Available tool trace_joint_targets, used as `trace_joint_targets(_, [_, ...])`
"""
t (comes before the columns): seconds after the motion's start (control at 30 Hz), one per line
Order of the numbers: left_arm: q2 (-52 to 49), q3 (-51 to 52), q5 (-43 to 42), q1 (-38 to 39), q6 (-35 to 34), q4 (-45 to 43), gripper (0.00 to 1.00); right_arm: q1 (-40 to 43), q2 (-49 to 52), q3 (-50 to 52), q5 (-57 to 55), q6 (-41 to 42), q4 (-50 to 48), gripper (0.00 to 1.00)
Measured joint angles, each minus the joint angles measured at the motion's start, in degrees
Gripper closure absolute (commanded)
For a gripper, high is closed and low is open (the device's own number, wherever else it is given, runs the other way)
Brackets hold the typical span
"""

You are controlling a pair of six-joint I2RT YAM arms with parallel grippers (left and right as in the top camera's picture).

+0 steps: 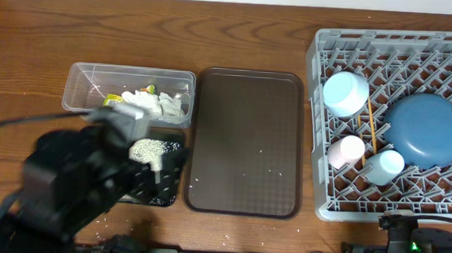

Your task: Sort waste into correct bins and load items into the dishwasher rack

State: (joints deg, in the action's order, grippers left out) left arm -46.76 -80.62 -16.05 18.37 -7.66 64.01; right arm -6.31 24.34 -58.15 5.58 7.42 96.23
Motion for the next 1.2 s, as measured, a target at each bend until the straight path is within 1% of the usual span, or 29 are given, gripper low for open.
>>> trace_joint_targets(0.2, [9.11, 5.77, 0.17, -7.93, 0.00, 0.04, 0.00, 0.00, 0.00, 0.07, 0.02, 0.02, 0.00, 0.01])
trace_joint_targets(0.37, [16.90, 16.00, 0.17, -12.81, 0.00, 0.13, 0.00, 0.00, -0.63, 0.11, 0.02, 0.02, -0.02, 0.01])
trace_joint_targets(0.47, [19.82, 22.36, 0.17, -14.49, 0.00, 0.13, 0.00, 0.00, -1.62, 0.11, 0.04, 0.02, 0.02, 0.01])
trace_joint_targets(0.67, [21.44, 32.28, 0.17, -14.91, 0.00, 0.04, 0.00, 0.00, -2.10, 1.11, 0.24, 0.02, -0.04, 0.01])
trace_joint_targets(0.77, [21.92, 36.54, 0.17, -14.91, -0.02, 0.09, 0.00, 0.00, -2.58, 4.11, 0.81, 0.02, -0.11, 0.01])
trace_joint_targets(0.83, [22.29, 38.91, 0.15, -14.91, 0.00, 0.13, 0.00, 0.00, -3.52, 7.04, 1.60, 0.07, -2.49, 0.01])
trace_joint_targets(0.97, [22.56, 41.72, 0.15, -14.91, 0.00, 0.15, 0.00, -0.17, -5.11, 10.62, 3.41, 0.24, -4.83, 0.01])
trace_joint_targets(1.2, [22.56, 42.62, 0.17, -14.91, 0.00, 0.15, 0.00, -0.59, -5.40, 11.13, 4.83, 0.26, -5.73, 0.01])
